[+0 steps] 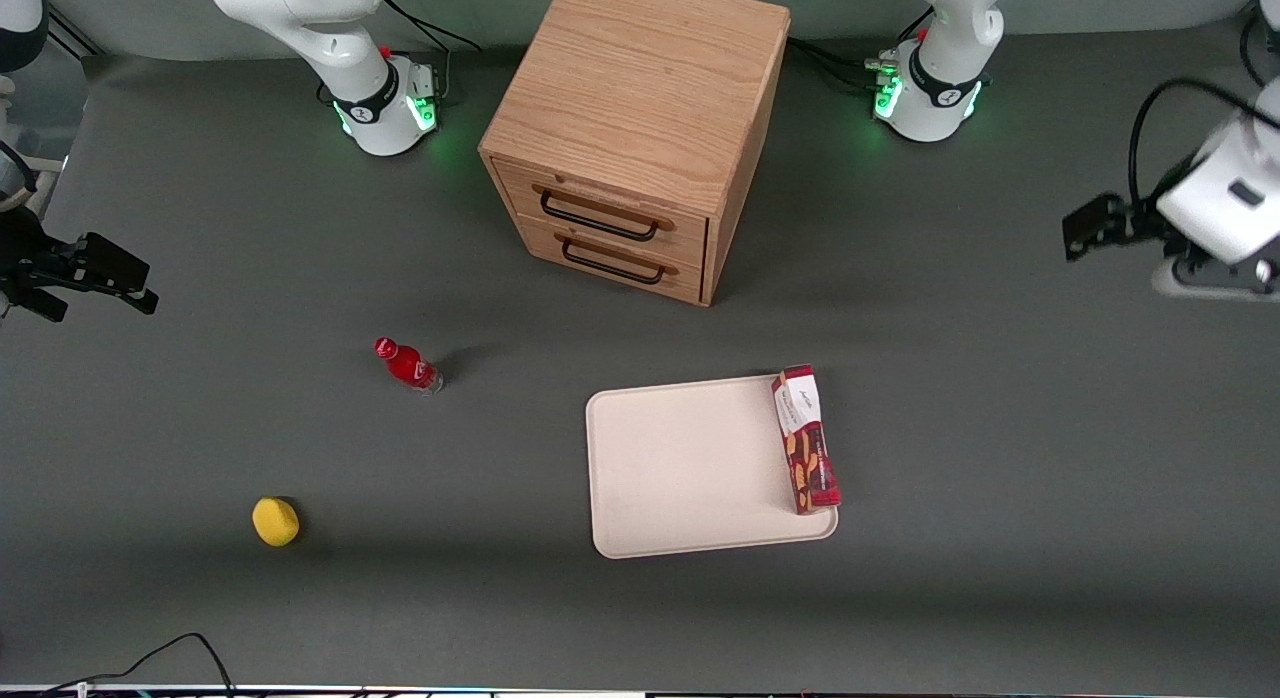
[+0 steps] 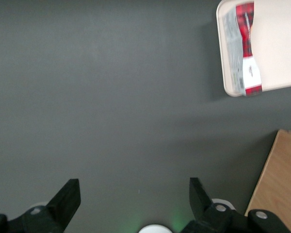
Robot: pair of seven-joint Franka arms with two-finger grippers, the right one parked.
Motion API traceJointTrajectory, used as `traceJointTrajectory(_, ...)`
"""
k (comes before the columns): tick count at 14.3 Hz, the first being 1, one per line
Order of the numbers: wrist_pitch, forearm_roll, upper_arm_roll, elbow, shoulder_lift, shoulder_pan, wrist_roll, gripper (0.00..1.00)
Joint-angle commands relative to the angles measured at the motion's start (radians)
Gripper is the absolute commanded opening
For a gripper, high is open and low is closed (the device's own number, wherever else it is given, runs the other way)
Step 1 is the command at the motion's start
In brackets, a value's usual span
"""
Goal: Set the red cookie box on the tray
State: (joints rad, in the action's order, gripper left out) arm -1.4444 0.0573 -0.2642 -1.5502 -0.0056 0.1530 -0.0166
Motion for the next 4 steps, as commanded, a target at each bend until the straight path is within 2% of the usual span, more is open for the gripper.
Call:
traceJointTrajectory(1,0.025,-0.016,0.000,-0.025,-0.034,0.011,0.041,1.00)
traceJointTrajectory(4,0.056,-0.011,0.002,-0.001,-0.033,0.011,0.082,1.00)
